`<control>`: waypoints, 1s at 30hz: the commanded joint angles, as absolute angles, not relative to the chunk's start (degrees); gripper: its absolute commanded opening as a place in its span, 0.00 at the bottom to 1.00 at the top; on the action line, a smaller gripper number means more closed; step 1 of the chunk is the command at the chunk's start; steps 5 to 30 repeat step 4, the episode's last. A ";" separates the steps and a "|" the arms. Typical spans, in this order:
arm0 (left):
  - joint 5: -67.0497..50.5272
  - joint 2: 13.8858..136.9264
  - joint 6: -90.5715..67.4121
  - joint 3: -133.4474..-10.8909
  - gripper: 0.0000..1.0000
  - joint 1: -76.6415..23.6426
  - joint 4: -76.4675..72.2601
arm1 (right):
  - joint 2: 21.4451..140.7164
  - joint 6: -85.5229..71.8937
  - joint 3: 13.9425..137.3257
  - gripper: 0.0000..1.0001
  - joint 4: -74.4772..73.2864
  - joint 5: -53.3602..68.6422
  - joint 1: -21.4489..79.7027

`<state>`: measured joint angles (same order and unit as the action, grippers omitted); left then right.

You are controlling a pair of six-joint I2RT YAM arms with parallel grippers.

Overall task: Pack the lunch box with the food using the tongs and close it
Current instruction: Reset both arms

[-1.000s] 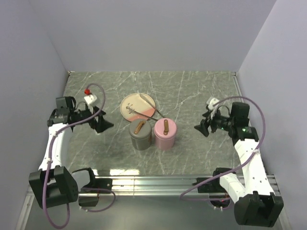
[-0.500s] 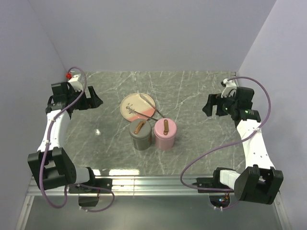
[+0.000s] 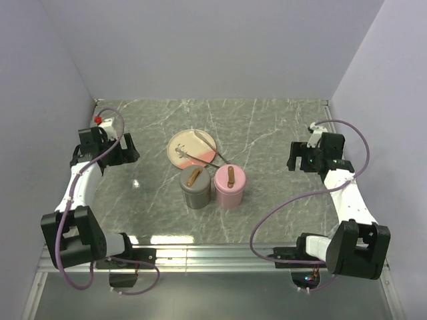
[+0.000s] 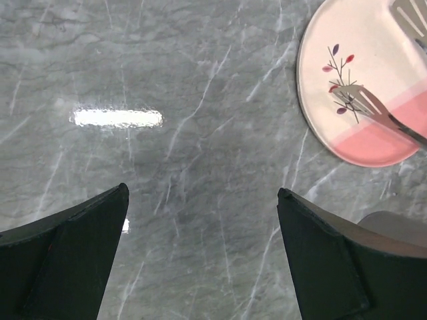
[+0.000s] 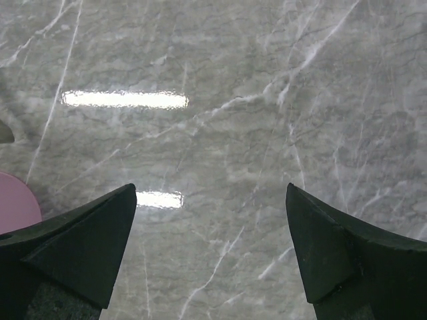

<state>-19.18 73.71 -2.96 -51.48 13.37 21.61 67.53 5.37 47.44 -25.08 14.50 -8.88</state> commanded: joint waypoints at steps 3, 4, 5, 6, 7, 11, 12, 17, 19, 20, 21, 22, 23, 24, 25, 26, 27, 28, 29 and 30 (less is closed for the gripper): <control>-18.28 69.53 -0.62 -50.71 0.99 13.18 18.63 | 65.22 5.80 46.67 1.00 -21.88 12.92 -9.23; -18.02 69.43 -0.70 -51.06 0.99 13.18 18.63 | 65.13 6.06 46.76 1.00 -21.97 13.09 -9.14; -18.02 69.43 -0.70 -51.06 0.99 13.18 18.63 | 65.13 6.06 46.76 1.00 -21.97 13.09 -9.14; -18.02 69.43 -0.70 -51.06 0.99 13.18 18.63 | 65.13 6.06 46.76 1.00 -21.97 13.09 -9.14; -18.02 69.43 -0.70 -51.06 0.99 13.18 18.63 | 65.13 6.06 46.76 1.00 -21.97 13.09 -9.14; -18.02 69.43 -0.70 -51.06 0.99 13.18 18.63 | 65.13 6.06 46.76 1.00 -21.97 13.09 -9.14; -18.02 69.43 -0.70 -51.06 0.99 13.18 18.63 | 65.13 6.06 46.76 1.00 -21.97 13.09 -9.14; -18.02 69.43 -0.70 -51.06 0.99 13.18 18.63 | 65.13 6.06 46.76 1.00 -21.97 13.09 -9.14; -18.02 69.43 -0.70 -51.06 0.99 13.18 18.63 | 65.13 6.06 46.76 1.00 -21.97 13.09 -9.14; -18.02 69.43 -0.70 -51.06 0.99 13.18 18.63 | 65.13 6.06 46.76 1.00 -21.97 13.09 -9.14; -18.02 69.43 -0.70 -51.06 0.99 13.18 18.63 | 65.13 6.06 46.76 1.00 -21.97 13.09 -9.14; -18.02 69.43 -0.70 -51.06 0.99 13.18 18.63 | 65.13 6.06 46.76 1.00 -21.97 13.09 -9.14; -18.02 69.43 -0.70 -51.06 0.99 13.18 18.63 | 65.13 6.06 46.76 1.00 -21.97 13.09 -9.14; -18.02 69.43 -0.70 -51.06 0.99 13.18 18.63 | 65.13 6.06 46.76 1.00 -21.97 13.09 -9.14; -18.02 69.43 -0.70 -51.06 0.99 13.18 18.63 | 65.13 6.06 46.76 1.00 -21.97 13.09 -9.14; -18.02 69.43 -0.70 -51.06 0.99 13.18 18.63 | 65.13 6.06 46.76 1.00 -21.97 13.09 -9.14; -18.02 69.43 -0.70 -51.06 0.99 13.18 18.63 | 65.13 6.06 46.76 1.00 -21.97 13.09 -9.14; -18.02 69.43 -0.70 -51.06 0.99 13.18 18.63 | 65.13 6.06 46.76 1.00 -21.97 13.09 -9.14; -18.02 69.43 -0.70 -51.06 0.99 13.18 18.63 | 65.13 6.06 46.76 1.00 -21.97 13.09 -9.14; -18.02 69.43 -0.70 -51.06 0.99 13.18 18.63 | 65.13 6.06 46.76 1.00 -21.97 13.09 -9.14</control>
